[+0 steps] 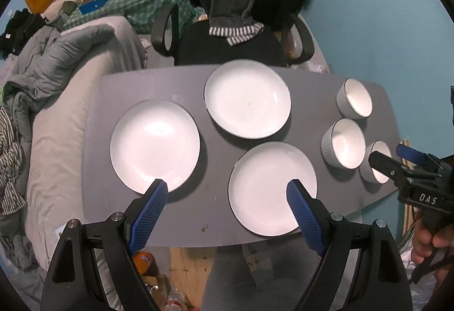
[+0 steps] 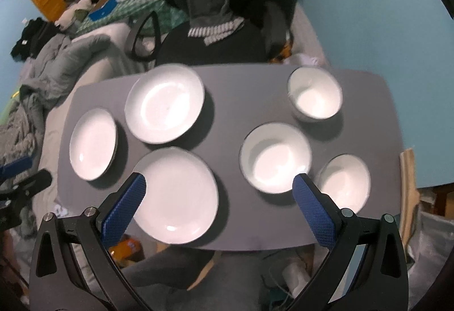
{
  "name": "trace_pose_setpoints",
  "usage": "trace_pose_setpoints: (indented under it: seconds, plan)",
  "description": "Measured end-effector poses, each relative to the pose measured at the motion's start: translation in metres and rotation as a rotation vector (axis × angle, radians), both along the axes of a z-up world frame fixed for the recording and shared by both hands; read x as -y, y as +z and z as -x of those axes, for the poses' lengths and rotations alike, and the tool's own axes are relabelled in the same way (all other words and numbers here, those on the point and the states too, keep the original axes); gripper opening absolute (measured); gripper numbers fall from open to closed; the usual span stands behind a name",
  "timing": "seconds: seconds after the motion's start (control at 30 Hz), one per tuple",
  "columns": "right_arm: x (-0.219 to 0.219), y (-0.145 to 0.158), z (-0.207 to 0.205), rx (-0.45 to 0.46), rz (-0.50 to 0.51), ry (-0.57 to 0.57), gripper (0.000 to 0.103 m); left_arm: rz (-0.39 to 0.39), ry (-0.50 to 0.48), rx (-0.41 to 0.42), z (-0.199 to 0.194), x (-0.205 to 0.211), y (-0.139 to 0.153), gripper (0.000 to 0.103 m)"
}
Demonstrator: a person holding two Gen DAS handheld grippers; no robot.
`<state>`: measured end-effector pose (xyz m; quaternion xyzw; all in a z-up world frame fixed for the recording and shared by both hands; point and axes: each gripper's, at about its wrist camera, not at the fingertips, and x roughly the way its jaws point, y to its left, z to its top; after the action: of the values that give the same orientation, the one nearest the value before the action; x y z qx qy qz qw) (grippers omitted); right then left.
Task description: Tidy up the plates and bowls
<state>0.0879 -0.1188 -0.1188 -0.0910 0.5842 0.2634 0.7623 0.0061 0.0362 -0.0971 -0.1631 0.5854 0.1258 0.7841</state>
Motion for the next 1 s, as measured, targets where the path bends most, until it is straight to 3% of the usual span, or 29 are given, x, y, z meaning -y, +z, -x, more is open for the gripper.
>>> trace_pose_setpoints:
  seconds: [0.43,0.57,1.0]
  plan:
    - [-0.005,-0.073,0.019,-0.130,0.049,0.053,0.101,0.055,0.016,-0.141,0.006,0.000,-0.078,0.087]
    - [-0.003,-0.091,0.022,-0.169,0.041,0.054,0.100,0.085,0.023,-0.148,0.008,-0.002,-0.097,0.087]
    - [0.001,-0.139,0.016,-0.232,0.035,0.058,0.082,0.130,-0.006,-0.174,0.007,-0.003,-0.143,0.087]
